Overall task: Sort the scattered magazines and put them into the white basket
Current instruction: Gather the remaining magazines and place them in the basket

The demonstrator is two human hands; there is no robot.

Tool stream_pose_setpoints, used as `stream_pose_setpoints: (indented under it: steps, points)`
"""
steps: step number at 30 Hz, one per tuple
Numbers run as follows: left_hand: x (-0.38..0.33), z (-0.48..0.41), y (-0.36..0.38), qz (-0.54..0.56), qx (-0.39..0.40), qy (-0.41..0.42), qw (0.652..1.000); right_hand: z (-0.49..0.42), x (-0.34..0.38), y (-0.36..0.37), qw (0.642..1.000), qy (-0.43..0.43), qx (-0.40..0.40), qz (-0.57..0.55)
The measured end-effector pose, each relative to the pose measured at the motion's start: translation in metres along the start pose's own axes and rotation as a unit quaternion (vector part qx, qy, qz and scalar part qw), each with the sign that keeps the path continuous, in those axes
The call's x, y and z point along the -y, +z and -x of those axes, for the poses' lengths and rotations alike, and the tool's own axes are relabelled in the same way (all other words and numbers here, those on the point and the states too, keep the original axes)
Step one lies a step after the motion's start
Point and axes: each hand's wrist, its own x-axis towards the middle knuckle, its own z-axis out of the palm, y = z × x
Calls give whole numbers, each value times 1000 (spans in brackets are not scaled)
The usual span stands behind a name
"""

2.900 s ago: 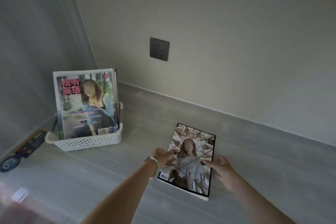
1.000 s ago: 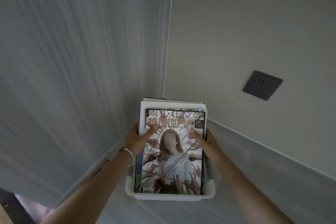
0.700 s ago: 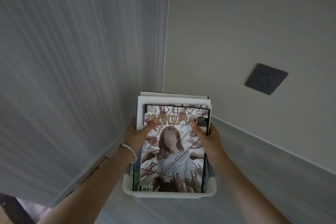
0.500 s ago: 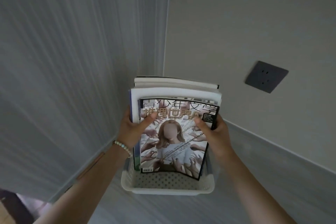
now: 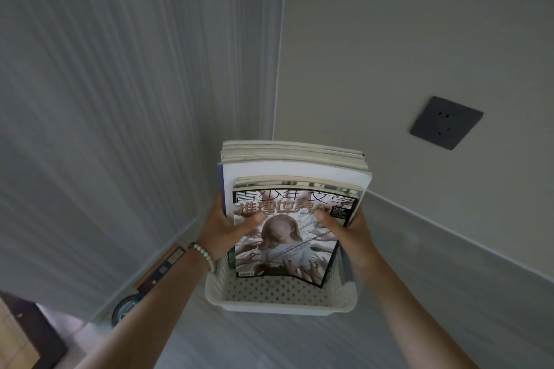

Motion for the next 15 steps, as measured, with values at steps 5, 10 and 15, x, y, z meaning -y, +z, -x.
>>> stream_pose_setpoints:
  steps: [5,10,15]
  points:
    - [6,2,1,-46,-17,5,999,0,-8,-5,999,9,16,26]
    - [33,22,4,-75,-10,-27,997,21,-36,-6,998,23,2,65]
    - [38,23,8,-44,-22,-47,998,25,-41,-5,996,13,-26,86]
